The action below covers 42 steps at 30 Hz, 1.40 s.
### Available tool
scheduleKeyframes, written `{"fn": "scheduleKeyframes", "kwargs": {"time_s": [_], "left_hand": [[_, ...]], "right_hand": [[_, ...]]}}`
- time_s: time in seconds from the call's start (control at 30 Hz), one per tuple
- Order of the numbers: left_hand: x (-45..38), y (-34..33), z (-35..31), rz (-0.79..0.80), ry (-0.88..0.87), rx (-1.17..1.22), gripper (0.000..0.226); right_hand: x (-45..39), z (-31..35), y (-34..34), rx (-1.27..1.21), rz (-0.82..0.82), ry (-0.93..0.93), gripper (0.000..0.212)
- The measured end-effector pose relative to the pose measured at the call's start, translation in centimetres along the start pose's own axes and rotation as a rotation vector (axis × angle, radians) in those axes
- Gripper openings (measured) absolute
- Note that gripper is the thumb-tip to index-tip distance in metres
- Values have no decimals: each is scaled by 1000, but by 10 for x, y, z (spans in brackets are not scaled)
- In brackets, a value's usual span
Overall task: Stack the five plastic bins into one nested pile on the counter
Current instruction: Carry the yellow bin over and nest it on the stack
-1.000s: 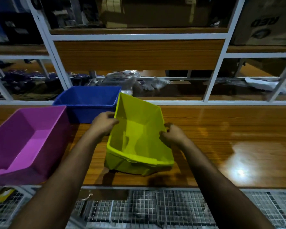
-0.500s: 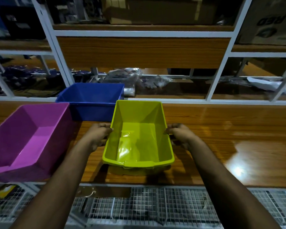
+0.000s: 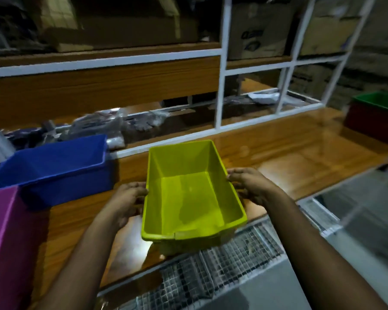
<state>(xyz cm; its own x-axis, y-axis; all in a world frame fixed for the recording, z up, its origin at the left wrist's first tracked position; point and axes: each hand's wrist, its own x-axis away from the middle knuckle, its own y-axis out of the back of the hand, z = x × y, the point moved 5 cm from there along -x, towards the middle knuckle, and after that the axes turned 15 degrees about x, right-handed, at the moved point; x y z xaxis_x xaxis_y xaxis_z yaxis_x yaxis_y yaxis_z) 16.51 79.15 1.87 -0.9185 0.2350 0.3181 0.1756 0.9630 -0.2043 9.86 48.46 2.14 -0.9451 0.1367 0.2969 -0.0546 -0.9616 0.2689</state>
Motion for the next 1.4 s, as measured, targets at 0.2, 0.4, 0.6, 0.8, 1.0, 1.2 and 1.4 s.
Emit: {"fn": "scheduleKeyframes", "kwargs": {"time_s": [0.2, 0.4, 0.6, 0.8, 1.0, 1.2, 1.4], "left_hand": [[-2, -93, 16, 287, 68, 20, 31], [27, -222, 59, 535, 196, -11, 30], [79, -358, 114, 701, 282, -74, 28], [134, -501, 175, 815, 316, -110, 28], [172, -623, 209, 887, 316, -131, 31], [173, -734, 231, 924, 333, -168, 32], [138, -857, 257, 948, 319, -150, 29]], "right_hand": [[87, -52, 74, -102, -205, -52, 19], [200, -123, 157, -238, -417, -131, 25], [307, -203, 237, -418, -589, -178, 33], [406, -273, 336, -480, -749, -199, 33], [466, -312, 432, -515, -828, -204, 27], [481, -351, 526, -558, -911, -207, 29], [463, -385, 636, -543, -995, -212, 35]]}}
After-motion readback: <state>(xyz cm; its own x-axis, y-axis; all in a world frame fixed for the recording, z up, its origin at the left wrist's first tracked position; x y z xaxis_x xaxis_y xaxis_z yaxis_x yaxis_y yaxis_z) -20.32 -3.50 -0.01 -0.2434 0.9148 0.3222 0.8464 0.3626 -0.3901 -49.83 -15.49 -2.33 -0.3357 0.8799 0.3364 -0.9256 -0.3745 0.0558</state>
